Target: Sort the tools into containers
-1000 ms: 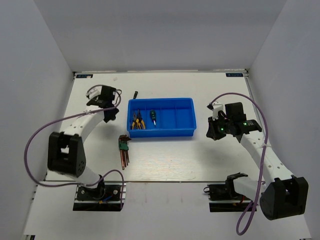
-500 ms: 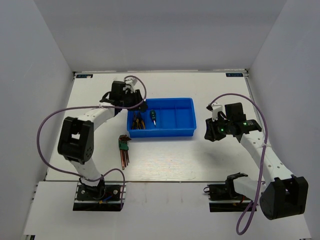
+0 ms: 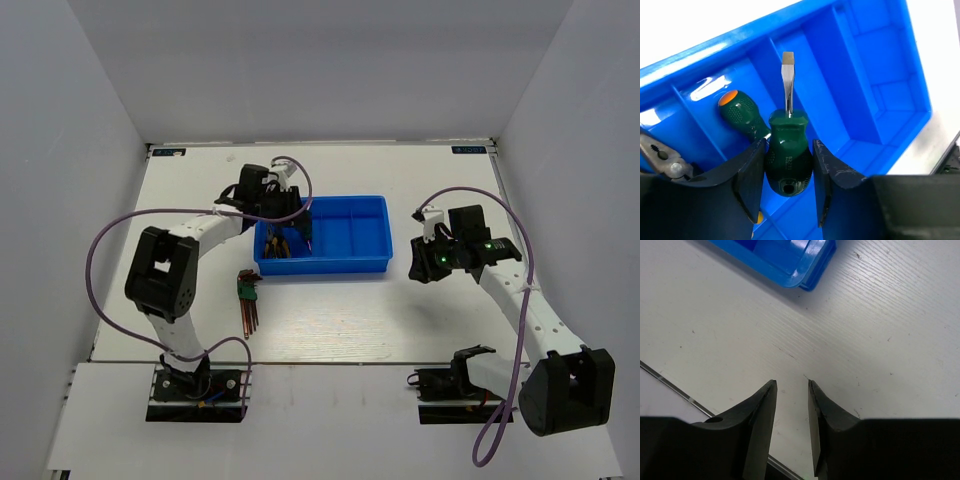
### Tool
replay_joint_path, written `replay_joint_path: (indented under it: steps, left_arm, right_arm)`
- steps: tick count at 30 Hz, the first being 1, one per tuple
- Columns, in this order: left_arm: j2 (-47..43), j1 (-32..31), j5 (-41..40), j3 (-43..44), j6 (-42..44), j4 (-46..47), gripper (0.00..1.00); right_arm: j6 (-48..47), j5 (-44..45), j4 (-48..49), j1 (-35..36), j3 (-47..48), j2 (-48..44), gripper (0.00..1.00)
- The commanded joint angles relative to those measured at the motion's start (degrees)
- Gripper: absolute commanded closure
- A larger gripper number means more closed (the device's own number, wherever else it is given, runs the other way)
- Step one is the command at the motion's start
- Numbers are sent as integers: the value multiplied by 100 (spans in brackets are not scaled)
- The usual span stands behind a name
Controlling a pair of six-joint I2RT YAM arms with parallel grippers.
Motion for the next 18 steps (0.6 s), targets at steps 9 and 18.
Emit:
replay_joint_path:
  steps: [9, 18]
  left_arm:
    - [-282, -190, -398, 511, 150, -297, 45]
    - [-2562, -190, -2237, -566, -7, -419, 100]
  right_arm:
    - [-91, -49, -55, -32, 24, 3, 60]
    - [-91, -5, -72, -14, 16, -66, 100]
